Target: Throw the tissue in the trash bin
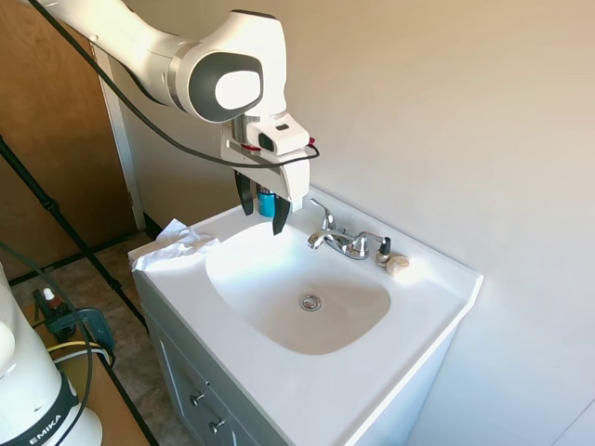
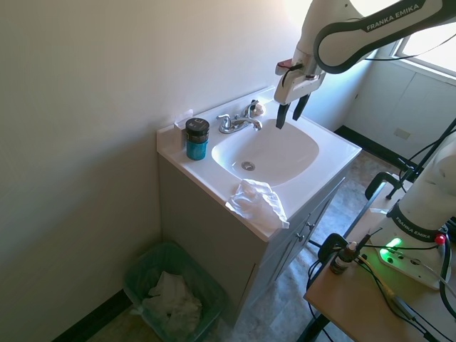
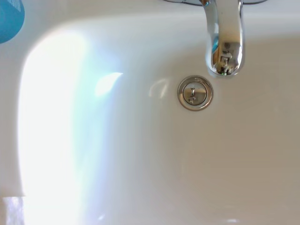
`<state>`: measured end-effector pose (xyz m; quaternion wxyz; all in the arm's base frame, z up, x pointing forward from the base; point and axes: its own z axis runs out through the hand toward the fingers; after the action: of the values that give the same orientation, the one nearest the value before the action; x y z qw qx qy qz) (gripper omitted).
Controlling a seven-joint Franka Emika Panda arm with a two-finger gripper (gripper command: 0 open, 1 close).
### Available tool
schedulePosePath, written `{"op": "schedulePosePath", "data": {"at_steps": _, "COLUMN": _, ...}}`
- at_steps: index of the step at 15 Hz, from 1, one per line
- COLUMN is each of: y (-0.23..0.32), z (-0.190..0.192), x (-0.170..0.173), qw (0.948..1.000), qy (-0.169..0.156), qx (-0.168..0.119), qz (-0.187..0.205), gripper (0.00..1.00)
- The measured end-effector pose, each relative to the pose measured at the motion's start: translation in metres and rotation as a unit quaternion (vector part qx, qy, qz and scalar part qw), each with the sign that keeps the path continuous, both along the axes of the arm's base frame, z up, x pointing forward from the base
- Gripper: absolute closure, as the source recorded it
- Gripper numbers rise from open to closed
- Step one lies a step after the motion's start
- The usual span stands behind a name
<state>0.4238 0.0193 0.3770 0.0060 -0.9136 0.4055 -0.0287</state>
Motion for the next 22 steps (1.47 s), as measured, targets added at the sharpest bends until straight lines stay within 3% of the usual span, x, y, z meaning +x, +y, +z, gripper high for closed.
{"op": "schedulePosePath", "data": {"at_steps": 4, "y": 0.010, "z": -0.001, "x": -0.001, "qw": 0.9999, "qy": 0.005, "qx": -0.003, "qz": 0.014, "gripper": 0.00}}
{"op": "schedulePosePath", "data": {"at_steps": 13, "y": 0.116, "z": 0.004, "x": -0.028, "qw": 0.9968, "qy": 0.028, "qx": -0.035, "qz": 0.067, "gripper": 0.00}}
{"op": "schedulePosePath", "data": {"at_steps": 17, "y": 0.146, "z": -0.023, "x": -0.040, "qw": 0.9938, "qy": 0.059, "qx": -0.060, "qz": 0.073, "gripper": 0.00}}
{"op": "schedulePosePath", "data": {"at_steps": 22, "y": 0.185, "z": -0.057, "x": -0.043, "qw": 0.9894, "qy": 0.093, "qx": -0.067, "qz": 0.089, "gripper": 0.00}}
